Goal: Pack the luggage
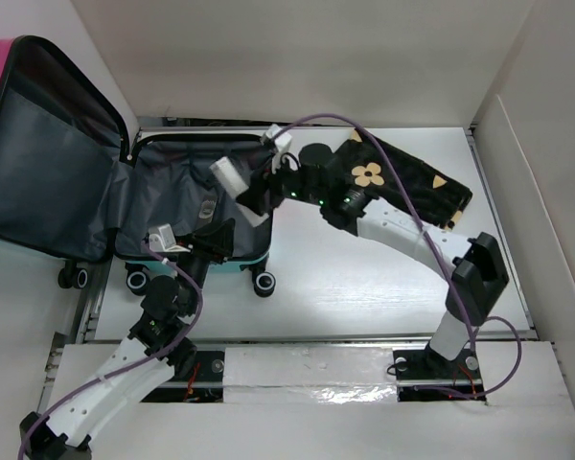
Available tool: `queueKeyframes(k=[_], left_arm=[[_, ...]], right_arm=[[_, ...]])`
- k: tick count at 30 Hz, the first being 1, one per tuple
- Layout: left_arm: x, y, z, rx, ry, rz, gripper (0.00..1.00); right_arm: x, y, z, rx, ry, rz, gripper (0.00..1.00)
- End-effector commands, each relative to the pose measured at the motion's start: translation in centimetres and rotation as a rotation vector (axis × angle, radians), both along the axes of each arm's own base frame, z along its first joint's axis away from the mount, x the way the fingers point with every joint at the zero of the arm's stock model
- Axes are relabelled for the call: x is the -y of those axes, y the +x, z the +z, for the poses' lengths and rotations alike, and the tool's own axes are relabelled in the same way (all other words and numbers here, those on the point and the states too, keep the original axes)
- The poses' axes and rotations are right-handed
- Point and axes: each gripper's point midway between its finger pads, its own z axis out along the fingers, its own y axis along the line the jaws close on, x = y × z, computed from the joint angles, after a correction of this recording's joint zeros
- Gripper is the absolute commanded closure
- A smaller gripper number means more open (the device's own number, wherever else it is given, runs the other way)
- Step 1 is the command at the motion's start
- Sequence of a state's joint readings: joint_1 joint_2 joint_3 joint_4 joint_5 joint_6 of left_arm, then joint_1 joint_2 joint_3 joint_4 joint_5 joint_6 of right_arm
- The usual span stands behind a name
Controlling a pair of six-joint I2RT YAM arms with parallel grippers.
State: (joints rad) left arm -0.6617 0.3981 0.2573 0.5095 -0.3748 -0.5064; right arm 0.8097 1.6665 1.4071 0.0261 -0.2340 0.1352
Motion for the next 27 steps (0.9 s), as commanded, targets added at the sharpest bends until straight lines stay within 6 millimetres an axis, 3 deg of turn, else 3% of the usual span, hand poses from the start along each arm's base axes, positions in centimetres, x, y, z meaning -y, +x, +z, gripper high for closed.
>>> queueKeyframes(k=[1, 2, 4, 5, 6, 7, 9, 10, 11, 12, 13, 14, 15, 18, 19, 20, 21, 22, 24, 27], left_arm=[[-1.3, -0.6, 3.1, 0.068, -0.087, 0.039, 0.53], [-1.7, -0.7, 2.8, 0.073, -0.098, 0.053, 0.54], [-2.3, -0.5, 2.8, 0.062, -0.114, 0.088, 0.57], [-2.4, -0.5, 3.2, 0.059, -0.118, 0.091, 0.58], [-2.0, -0.4, 3.1, 0.056, -0.110, 0.077, 0.59], [-1.7, -0.4, 3.2, 0.061, -0.102, 0.067, 0.59], [-0.5, 0.3, 2.7, 0.042, -0.063, 0.037, 0.58], [0.0, 0.6, 2.4, 0.031, -0.031, 0.024, 0.58], [1.1, 1.3, 2.2, 0.008, 0.016, 0.000, 0.62], [2.4, 1.5, 2.1, 0.001, 0.053, -0.055, 0.80], [3.2, 1.8, 1.9, -0.010, 0.074, -0.078, 0.89], [4.6, 2.9, 1.0, -0.044, 0.119, -0.102, 1.00], [5.8, 3.1, 0.9, -0.050, 0.134, -0.147, 1.00], [9.3, 4.7, 0.0, -0.110, 0.180, -0.236, 1.00], [10.3, 5.1, -0.2, -0.126, 0.190, -0.253, 1.00], [12.7, 5.4, -0.1, -0.145, 0.214, -0.284, 1.00], [12.9, 6.2, -0.7, -0.174, 0.264, -0.221, 1.00], [13.9, 6.6, 0.0, -0.171, 0.262, -0.195, 1.00], [16.0, 8.3, -1.0, -0.216, 0.364, -0.141, 1.00], [19.7, 10.6, -2.3, -0.261, 0.380, -0.197, 1.00]], right_arm=[[-4.1, -0.3, 3.4, 0.019, 0.109, 0.136, 0.25], [-4.6, -0.3, 2.9, -0.003, 0.116, 0.149, 0.05], [-3.3, 0.8, 3.1, 0.013, 0.154, 0.121, 0.03], [-1.7, 0.5, 1.9, -0.012, 0.155, 0.092, 0.03], [-0.5, 0.7, 2.3, 0.006, 0.178, 0.070, 0.03], [1.7, 1.9, 2.0, 0.005, 0.181, 0.019, 0.04], [5.6, 2.0, 1.0, 0.003, 0.174, -0.062, 0.14], [8.1, 3.2, 0.6, 0.008, 0.167, -0.122, 0.25], [10.0, 3.7, 0.2, 0.023, 0.150, -0.176, 0.59], [12.5, 3.0, -0.6, 0.022, 0.130, -0.231, 0.76], [14.4, 3.2, -1.1, 0.026, 0.116, -0.294, 0.89], [18.0, 4.5, -1.8, 0.032, 0.096, -0.433, 1.00], [20.3, 3.5, -2.5, 0.032, 0.086, -0.482, 1.00], [25.4, 3.4, -3.5, 0.058, 0.078, -0.606, 1.00], [26.7, 2.5, -3.6, 0.068, 0.083, -0.634, 1.00], [27.8, 2.3, -3.7, 0.073, 0.083, -0.663, 1.00], [29.2, 2.2, -3.9, 0.074, 0.085, -0.700, 1.00], [29.7, 1.8, -3.7, 0.083, 0.096, -0.711, 1.00], [30.6, 1.0, -3.4, 0.101, 0.115, -0.725, 1.00], [31.6, 0.2, -2.8, 0.102, 0.132, -0.744, 1.00]])
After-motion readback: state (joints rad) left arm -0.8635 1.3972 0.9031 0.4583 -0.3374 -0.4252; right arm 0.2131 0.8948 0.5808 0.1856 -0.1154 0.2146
